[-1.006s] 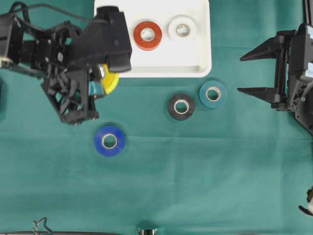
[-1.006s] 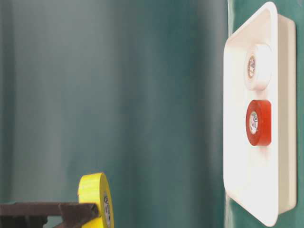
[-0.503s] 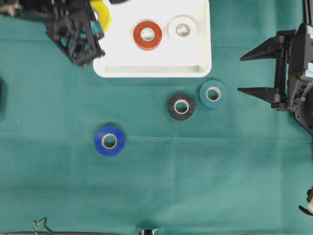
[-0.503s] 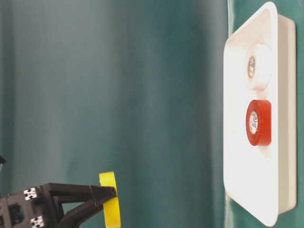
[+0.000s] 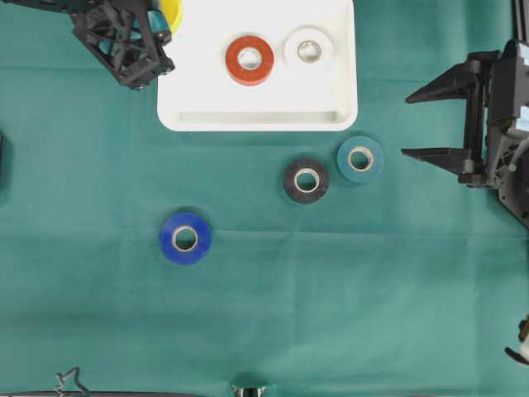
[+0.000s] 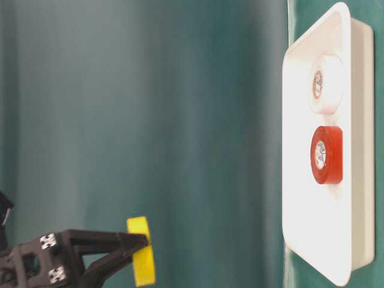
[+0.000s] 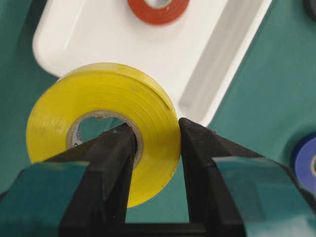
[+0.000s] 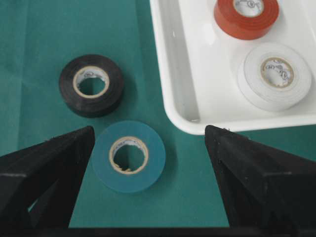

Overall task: Pick up the tape from a random location and place it into the white case.
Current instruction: 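Lift the yellow roll and carry it with the left gripper toward the tray, then lower the yellow roll into the tray's left side beside the red roll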

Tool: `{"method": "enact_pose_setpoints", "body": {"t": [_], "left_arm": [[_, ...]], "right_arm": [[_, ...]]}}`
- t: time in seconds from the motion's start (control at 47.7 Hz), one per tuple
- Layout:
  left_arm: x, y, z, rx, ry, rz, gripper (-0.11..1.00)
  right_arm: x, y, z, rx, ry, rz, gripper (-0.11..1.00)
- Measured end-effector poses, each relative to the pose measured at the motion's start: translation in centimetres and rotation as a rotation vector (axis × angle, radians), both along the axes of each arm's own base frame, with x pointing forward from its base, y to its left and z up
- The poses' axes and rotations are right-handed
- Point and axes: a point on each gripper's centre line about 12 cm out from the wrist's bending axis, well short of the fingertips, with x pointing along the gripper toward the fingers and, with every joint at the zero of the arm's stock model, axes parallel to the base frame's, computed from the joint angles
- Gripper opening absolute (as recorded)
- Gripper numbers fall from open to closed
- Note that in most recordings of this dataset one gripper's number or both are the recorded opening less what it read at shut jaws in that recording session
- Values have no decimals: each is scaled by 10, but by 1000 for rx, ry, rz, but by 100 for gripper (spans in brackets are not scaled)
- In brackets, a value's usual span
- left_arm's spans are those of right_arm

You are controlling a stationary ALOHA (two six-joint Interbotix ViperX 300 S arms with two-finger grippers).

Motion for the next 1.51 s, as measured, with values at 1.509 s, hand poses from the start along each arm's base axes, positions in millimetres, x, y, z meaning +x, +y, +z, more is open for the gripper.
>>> {"method": "enact_pose_setpoints", "body": {"t": [1.509], "left_arm": [[61, 13, -11, 18, -12, -37, 24]], "right_arm": [[0, 0, 1, -12, -1, 4, 89]]}}
